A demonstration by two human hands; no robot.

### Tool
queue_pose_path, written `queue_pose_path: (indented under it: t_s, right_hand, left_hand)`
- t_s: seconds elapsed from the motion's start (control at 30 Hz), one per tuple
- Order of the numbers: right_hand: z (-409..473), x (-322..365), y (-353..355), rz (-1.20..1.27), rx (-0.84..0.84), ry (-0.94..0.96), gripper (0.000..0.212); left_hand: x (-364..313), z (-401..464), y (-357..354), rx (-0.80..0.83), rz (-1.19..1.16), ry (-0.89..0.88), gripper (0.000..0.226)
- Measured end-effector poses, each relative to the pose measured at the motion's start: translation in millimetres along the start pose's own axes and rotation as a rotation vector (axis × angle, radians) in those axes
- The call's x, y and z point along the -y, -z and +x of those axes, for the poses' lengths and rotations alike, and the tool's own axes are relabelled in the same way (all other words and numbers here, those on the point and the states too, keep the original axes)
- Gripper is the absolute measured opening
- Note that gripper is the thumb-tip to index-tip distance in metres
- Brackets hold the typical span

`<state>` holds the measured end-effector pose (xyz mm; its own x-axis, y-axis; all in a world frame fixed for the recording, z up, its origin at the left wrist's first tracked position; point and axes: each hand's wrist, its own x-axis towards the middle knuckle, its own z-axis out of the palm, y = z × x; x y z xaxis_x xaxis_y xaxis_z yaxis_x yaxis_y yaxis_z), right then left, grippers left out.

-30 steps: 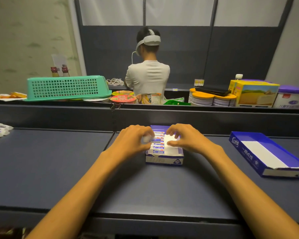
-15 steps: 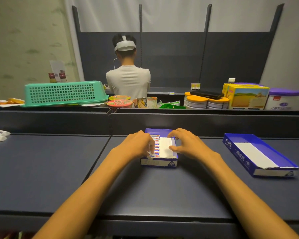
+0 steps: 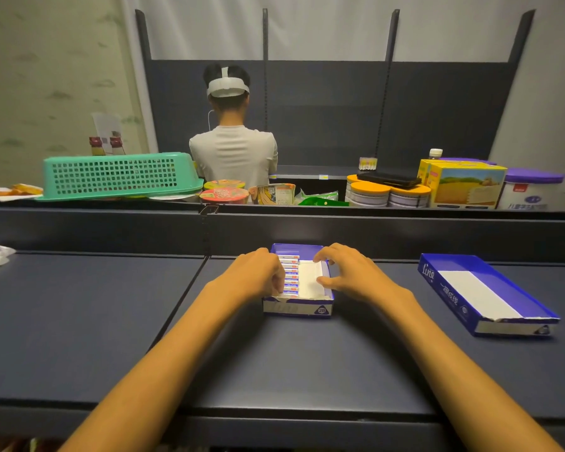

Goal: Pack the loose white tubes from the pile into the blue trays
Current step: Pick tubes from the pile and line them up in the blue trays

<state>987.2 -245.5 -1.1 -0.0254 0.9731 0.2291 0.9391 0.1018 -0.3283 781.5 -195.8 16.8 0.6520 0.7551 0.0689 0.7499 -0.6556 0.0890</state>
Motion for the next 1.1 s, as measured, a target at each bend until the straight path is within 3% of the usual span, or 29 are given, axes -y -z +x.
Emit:
queue_pose_path:
  t_s: [0.17,0.4,0.53,0.83,1.1]
  right_hand:
    - [-2.1,2.3,3.0,-0.003,-0.004,0.008,0.047]
    - [-2.7,23.8,12.0,-0.010,-0.044,0.054,0.050]
    - [0.8,48.9,-0.2,-0.058,0.028,0.121,0.057]
    - [0.0,147.3,-29.4,-0.147,0.062,0.321,0.059]
    - [2.5,278.8,-76.9,-0.169,0.082,0.425,0.059]
  left_hand:
    - [5.7,-1.2,1.3,-0.020,-0.024,0.006,0.034]
    - [24.1,-28.0,21.0,-0.238,-0.010,0.092,0.044]
    - [47.6,-58.6,13.2,-0.171,0.118,0.220,0.051]
    - [110.5,-150.4,19.0,-0.180,0.199,0.395,0.054]
    - [194.7,-269.8,38.5,-0.211,0.198,0.485,0.056]
